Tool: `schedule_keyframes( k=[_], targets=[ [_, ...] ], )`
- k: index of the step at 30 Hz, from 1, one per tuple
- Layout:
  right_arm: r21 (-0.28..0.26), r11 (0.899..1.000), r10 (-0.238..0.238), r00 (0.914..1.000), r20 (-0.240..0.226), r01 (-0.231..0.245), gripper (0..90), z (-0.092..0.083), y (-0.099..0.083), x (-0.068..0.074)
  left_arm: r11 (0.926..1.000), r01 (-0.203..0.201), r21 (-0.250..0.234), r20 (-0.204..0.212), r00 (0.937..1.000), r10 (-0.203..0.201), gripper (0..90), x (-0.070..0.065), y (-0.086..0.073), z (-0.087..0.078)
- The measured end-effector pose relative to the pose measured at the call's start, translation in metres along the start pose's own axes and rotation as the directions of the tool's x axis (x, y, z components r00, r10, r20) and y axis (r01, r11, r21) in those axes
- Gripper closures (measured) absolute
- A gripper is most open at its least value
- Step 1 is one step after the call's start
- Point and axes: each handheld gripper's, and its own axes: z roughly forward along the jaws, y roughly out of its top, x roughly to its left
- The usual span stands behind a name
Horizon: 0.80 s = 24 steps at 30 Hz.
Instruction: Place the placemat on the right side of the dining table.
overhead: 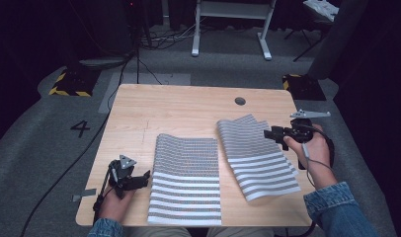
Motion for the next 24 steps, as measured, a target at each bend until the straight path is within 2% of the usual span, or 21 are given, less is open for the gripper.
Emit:
schedule_keyframes(
  k=[1,2,4,9,12,15,19,24],
  targets=[
    [0.000,1.000,0.000,1.0000,0.000,0.000,55.2,0.000,0.000,0.000,1.0000,0.000,0.000,0.000,1.0000,0.000,15.6,0.000,0.000,0.000],
    [-0.002,1.000,-0.005,0.9995,0.031,0.005,54.3,-0.005,-0.001,-0.003,1.0000,0.000,0.000,0.000,1.0000,0.000,15.6,0.000,0.000,0.000],
    [0.000,1.000,0.000,0.9981,0.061,0.000,53.1,-0.009,-0.005,-0.006,1.0000,0.001,0.000,0.001,1.0000,-0.001,15.6,0.000,0.000,0.000],
    [0.010,1.000,0.025,0.9914,0.129,-0.026,49.1,-0.016,-0.024,-0.014,1.0000,-0.001,0.000,-0.001,1.0000,0.001,15.6,0.000,0.000,0.000],
    [0.031,0.998,0.040,0.9845,0.171,-0.046,46.6,-0.016,-0.039,-0.018,1.0000,0.001,0.000,0.000,1.0000,-0.001,15.6,0.000,0.000,0.000],
    [0.062,0.996,0.055,0.9740,0.220,-0.070,44.2,-0.013,-0.056,-0.023,1.0000,0.002,-0.001,0.001,1.0000,-0.002,15.6,0.000,0.000,0.000],
    [0.125,0.984,0.090,0.9617,0.259,-0.126,44.0,-0.004,-0.084,-0.030,1.0000,0.000,0.000,-0.001,1.0000,0.000,15.6,0.000,0.000,0.000],
    [0.181,0.969,0.115,0.9557,0.271,-0.168,44.4,0.007,-0.109,-0.037,1.0000,0.001,0.000,0.002,1.0000,-0.001,15.6,0.000,0.000,0.000]
  ],
)
